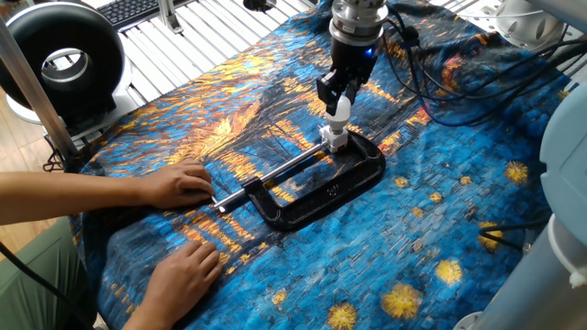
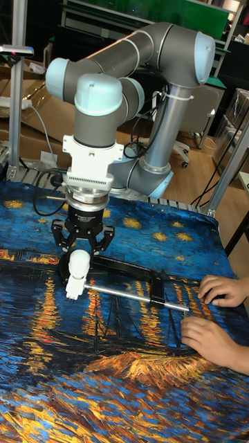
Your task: Install the light bulb by rotating it
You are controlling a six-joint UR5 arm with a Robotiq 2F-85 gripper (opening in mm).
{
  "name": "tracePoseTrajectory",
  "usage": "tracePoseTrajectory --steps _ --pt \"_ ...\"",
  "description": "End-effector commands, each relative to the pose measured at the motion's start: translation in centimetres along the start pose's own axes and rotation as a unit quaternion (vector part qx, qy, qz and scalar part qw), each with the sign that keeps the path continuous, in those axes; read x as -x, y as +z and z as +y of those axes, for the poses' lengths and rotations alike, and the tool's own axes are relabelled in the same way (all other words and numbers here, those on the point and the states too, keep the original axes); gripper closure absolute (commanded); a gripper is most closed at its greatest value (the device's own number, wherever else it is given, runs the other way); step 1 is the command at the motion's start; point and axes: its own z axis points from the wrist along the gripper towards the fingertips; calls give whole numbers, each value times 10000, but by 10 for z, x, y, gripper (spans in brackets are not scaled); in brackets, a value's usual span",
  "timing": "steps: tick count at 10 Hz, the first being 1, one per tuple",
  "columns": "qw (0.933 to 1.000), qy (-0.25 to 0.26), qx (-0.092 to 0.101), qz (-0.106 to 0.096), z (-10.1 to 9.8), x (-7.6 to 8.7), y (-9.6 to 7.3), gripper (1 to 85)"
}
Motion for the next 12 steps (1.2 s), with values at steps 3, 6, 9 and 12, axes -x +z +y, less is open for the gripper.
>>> tracePoseTrajectory --steps 3,6,9,12 --pt "9999 12 -39 107 -15 -3 -5 297" --pt "9994 -268 173 164 -3 -7 -4 217" --pt "9937 -867 647 276 20 -15 -11 207" --pt "9628 -2645 516 194 11 -16 -13 193"
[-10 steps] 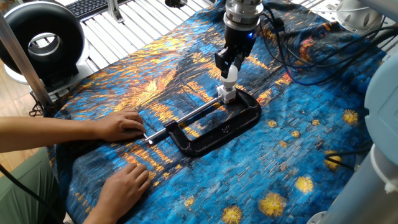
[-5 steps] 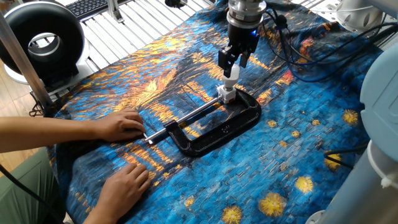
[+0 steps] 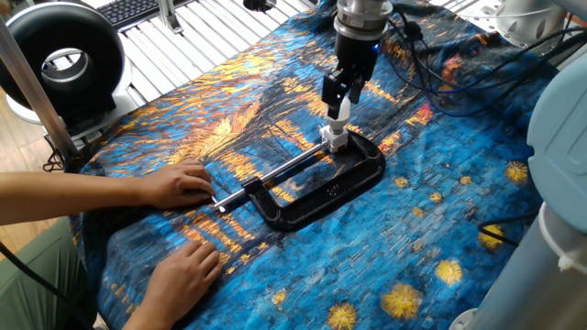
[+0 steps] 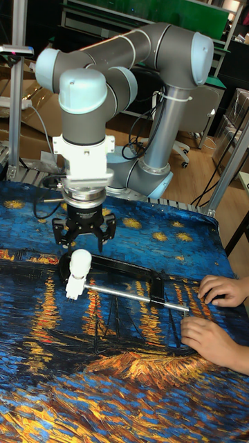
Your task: Install the light bulb by rotating it
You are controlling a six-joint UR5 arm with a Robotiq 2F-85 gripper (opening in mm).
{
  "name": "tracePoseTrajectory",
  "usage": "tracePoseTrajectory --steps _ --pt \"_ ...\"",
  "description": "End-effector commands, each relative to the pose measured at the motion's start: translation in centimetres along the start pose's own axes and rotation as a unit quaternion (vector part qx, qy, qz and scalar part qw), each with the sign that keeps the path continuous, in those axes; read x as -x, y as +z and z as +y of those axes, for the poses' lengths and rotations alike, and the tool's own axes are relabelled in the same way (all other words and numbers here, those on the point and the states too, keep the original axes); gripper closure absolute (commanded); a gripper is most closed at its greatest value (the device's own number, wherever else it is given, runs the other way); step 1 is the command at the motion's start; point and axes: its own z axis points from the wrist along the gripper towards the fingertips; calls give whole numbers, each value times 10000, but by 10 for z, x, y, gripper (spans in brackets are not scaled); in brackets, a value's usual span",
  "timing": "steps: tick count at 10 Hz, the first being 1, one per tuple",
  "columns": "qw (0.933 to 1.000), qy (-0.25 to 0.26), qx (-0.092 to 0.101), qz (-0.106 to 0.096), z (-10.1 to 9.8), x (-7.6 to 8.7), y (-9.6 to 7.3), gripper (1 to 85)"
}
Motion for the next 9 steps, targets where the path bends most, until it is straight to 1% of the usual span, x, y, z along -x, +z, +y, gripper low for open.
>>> tracePoseTrajectory --steps 1,2,3,4,5,6,7,9 --pt "9878 -1549 -179 -12 -10 2 -3 193" --pt "9850 -1706 -241 -27 -13 3 -4 193" --pt "9808 -1930 -279 -8 -16 1 -4 190" --pt "9785 -2051 -241 18 -13 -1 -5 177" --pt "9750 -2212 -199 -10 -10 0 -5 173" --pt "9697 -2435 -214 -13 -9 -1 -6 160" --pt "9633 -2667 -296 39 -12 -3 -7 153" --pt "9425 -3273 -658 130 -25 -3 -8 127"
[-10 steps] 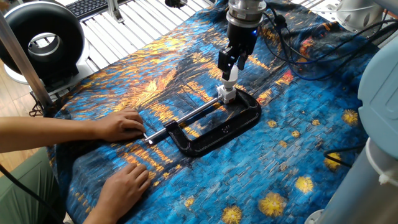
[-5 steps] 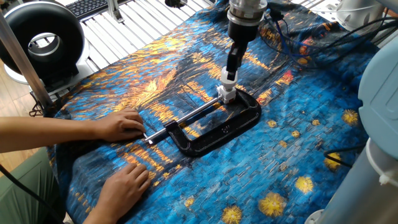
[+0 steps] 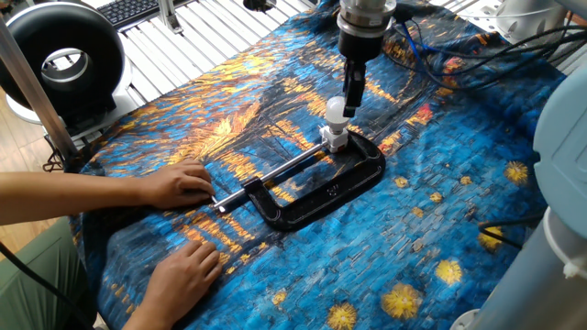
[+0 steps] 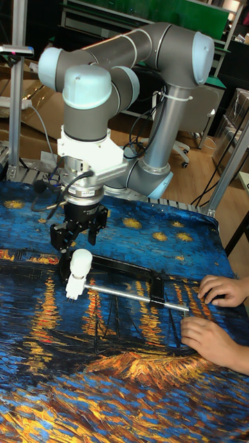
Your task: Install the light bulb by rotating it
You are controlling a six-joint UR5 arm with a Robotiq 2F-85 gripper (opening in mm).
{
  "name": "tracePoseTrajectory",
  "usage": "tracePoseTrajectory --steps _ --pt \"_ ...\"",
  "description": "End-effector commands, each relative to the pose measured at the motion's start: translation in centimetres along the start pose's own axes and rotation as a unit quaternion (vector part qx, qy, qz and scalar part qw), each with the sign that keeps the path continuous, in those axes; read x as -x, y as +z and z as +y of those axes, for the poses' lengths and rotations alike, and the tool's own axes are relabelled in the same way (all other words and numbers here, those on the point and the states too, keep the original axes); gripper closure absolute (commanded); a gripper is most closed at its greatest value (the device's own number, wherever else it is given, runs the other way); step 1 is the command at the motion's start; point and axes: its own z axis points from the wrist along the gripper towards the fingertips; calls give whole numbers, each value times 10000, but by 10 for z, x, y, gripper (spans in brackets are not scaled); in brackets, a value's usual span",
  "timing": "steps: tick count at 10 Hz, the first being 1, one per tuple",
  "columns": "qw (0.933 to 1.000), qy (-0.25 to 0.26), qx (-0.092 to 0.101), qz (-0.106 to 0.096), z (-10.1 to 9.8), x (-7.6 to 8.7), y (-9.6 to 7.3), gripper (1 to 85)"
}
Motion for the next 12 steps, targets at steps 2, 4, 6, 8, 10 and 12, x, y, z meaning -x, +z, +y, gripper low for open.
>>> tracePoseTrajectory --steps 2,4,6,8,10,12 --pt "9958 -859 -295 -67 0 7 -1 117" --pt "9926 -1136 -388 -167 5 16 0 107" --pt "9869 -1480 -643 -48 -3 15 2 120" --pt "9829 -1658 -806 35 -7 14 6 123" --pt "9818 -1711 -826 72 -5 12 9 127" --pt "9812 -1741 -830 82 -3 11 9 130"
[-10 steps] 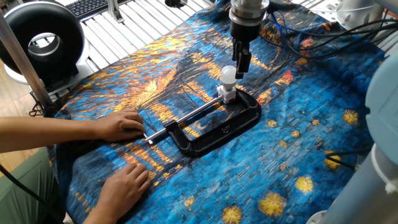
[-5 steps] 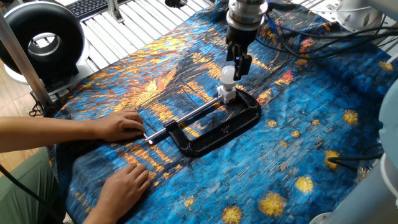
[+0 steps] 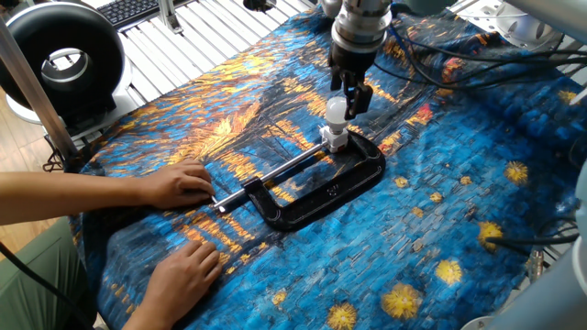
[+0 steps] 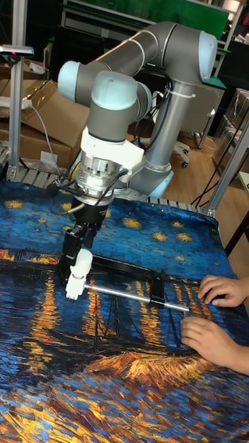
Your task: Install the light bulb by rotating it
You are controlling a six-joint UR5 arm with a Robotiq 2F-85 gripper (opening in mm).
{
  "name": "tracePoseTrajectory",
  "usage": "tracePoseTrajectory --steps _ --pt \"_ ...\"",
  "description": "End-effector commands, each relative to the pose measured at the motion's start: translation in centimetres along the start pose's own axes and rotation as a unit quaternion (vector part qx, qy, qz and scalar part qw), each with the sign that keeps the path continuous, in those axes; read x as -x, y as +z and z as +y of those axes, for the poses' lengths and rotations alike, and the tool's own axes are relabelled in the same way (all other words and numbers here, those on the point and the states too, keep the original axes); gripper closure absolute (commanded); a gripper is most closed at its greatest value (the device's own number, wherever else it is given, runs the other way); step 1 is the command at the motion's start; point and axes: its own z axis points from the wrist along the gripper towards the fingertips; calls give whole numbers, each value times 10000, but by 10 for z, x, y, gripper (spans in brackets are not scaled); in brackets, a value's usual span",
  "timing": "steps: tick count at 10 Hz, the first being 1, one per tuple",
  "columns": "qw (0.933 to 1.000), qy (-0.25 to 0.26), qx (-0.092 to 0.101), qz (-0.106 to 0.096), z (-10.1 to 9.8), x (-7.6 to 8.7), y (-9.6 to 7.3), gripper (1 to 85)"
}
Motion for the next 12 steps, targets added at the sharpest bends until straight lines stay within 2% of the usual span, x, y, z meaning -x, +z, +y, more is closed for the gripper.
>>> tracePoseTrajectory --steps 1,3,4,6,10,12 --pt "9999 -121 -43 -16 2 1 1 140" --pt "9998 -201 -21 -72 3 3 2 150" --pt "9997 -200 33 -166 6 8 2 150" --pt "9995 -236 61 -196 7 9 2 150" --pt "9995 -272 124 -106 7 0 7 153" --pt "9993 -277 186 -139 9 1 8 150"
